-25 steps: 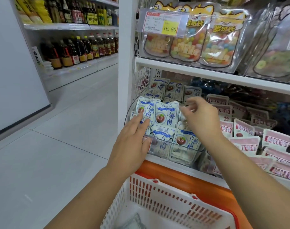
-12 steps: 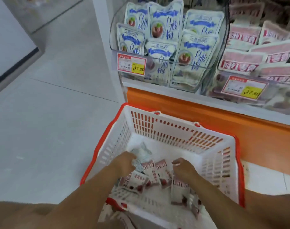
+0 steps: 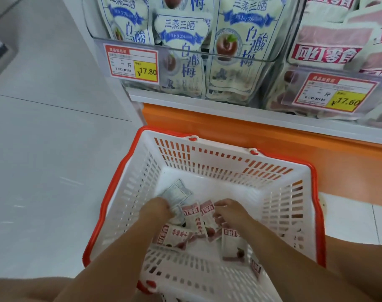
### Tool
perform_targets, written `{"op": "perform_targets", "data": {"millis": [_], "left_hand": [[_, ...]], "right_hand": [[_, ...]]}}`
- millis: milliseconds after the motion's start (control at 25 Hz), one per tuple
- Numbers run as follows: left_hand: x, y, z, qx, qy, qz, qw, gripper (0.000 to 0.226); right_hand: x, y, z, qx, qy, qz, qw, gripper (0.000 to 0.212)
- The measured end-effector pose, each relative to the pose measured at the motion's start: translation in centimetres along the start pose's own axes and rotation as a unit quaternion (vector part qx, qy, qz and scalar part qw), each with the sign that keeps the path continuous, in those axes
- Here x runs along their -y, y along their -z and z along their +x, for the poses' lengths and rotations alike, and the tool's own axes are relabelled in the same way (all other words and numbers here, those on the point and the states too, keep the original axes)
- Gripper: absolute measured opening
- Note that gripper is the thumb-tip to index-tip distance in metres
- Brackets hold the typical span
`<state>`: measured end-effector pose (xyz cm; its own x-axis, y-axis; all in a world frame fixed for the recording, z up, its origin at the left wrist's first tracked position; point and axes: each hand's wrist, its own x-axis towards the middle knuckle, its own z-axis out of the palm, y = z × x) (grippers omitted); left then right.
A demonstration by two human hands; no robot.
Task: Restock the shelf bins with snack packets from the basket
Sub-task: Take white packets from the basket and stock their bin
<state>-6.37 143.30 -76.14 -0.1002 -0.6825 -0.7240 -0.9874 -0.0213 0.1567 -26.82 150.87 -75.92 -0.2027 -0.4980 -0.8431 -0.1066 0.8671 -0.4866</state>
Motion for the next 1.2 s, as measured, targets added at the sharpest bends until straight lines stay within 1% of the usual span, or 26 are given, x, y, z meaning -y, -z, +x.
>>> {"op": "perform_targets", "data": {"millis": [80,120,160,200,240,280,320,360,440,480,520,560,600,640,720,760,800,880,920,960,1000,1040,1080,1120,1200], "left_hand": [[-0.7,0.8,-0.3,-0.041,-0.022,-0.122,0.991,0.023],[-1.0,1.2,-0.8,-0.050,-0.032,-0.213,0.975,0.022],[-1.3,1.8,-1.5,-0.036,-0.045,-0.320,0.946,0.018],[-1.5,2.4,-2.1,0.000,-0.056,-0.423,0.904,0.016],[-1.7,2.8,-2.8,0.037,-0.062,-0.496,0.865,0.017],[-1.7,2.7,-3.2,0.063,-0.059,-0.539,0.838,0.022],[-1.9,2.7,-4.0,0.073,-0.058,-0.568,0.818,0.025],[-2.2,2.7,-4.5,0.071,-0.055,-0.590,0.802,0.026],[-2.9,2.9,-5.9,0.060,-0.040,-0.623,0.779,0.029],[-3.2,3.0,-6.5,0.066,-0.029,-0.640,0.765,0.036],[-3.4,3.1,-7.1,0.086,-0.026,-0.656,0.749,0.046],[-3.6,3.3,-7.7,0.119,-0.033,-0.679,0.723,0.056],[-3.7,3.3,-8.2,0.150,-0.053,-0.698,0.698,0.061],[-4.0,3.5,-9.0,0.174,-0.082,-0.714,0.673,0.061],[-4.4,3.7,-10.3,0.186,-0.120,-0.737,0.638,0.049],[-4.4,3.9,-10.6,0.182,-0.126,-0.745,0.630,0.046],[-4.4,4.0,-10.8,0.177,-0.129,-0.752,0.622,0.047],[-3.9,4.1,-11.0,0.167,-0.124,-0.767,0.607,0.048],[-3.6,4.2,-11.1,0.162,-0.120,-0.769,0.606,0.046],[-3.6,4.3,-11.3,0.157,-0.120,-0.769,0.607,0.044],[-3.7,4.4,-11.4,0.156,-0.124,-0.768,0.608,0.044],[-3.9,4.5,-11.7,0.154,-0.129,-0.769,0.607,0.044],[-4.1,4.5,-11.8,0.151,-0.132,-0.769,0.607,0.044],[-4.4,4.5,-12.0,0.149,-0.134,-0.766,0.610,0.045],[-4.6,4.5,-12.2,0.140,-0.133,-0.757,0.624,0.044]], "right_hand": [[0.1,0.4,-0.3,0.016,0.001,0.018,1.000,0.025],[0.1,0.5,-0.5,0.033,0.006,0.026,0.999,0.030],[0.2,0.7,-0.8,0.060,0.015,0.042,0.997,0.036],[0.3,0.6,-1.0,0.091,0.025,0.062,0.994,0.041],[0.5,0.4,-1.5,0.125,0.039,0.083,0.988,0.043],[0.8,0.1,-2.1,0.146,0.055,0.102,0.982,0.042],[1.2,-0.3,-2.7,0.148,0.073,0.123,0.979,0.038],[1.6,-0.5,-3.4,0.130,0.094,0.142,0.977,0.033],[2.4,-0.7,-4.9,0.056,0.146,0.168,0.973,0.018],[2.6,-0.6,-5.6,0.015,0.183,0.159,0.970,0.011],[2.6,-0.5,-6.3,-0.030,0.228,0.130,0.964,0.009],[2.5,-0.4,-6.9,-0.078,0.276,0.080,0.955,0.010],[2.3,-0.3,-7.4,-0.117,0.325,0.022,0.938,0.012],[2.1,-0.4,-8.0,-0.136,0.380,-0.039,0.914,0.015],[1.5,-1.0,-8.8,-0.114,0.471,-0.141,0.864,0.031],[1.4,-1.3,-9.3,-0.093,0.485,-0.152,0.856,0.036],[1.6,-1.3,-9.9,-0.081,0.474,-0.123,0.868,0.035],[2.2,-0.6,-10.7,-0.097,0.411,-0.010,0.906,0.027],[2.4,0.1,-10.8,-0.104,0.361,0.050,0.925,0.024],[2.8,0.9,-10.8,-0.090,0.301,0.111,0.943,0.020],[3.2,1.5,-10.8,-0.056,0.247,0.164,0.953,0.020],[3.6,1.8,-10.9,-0.007,0.208,0.204,0.957,0.024],[3.7,1.9,-11.2,0.038,0.188,0.231,0.954,0.026],[3.8,1.8,-11.5,0.069,0.186,0.250,0.948,0.025],[4.0,1.6,-12.0,0.097,0.207,0.278,0.933,0.024]]}}
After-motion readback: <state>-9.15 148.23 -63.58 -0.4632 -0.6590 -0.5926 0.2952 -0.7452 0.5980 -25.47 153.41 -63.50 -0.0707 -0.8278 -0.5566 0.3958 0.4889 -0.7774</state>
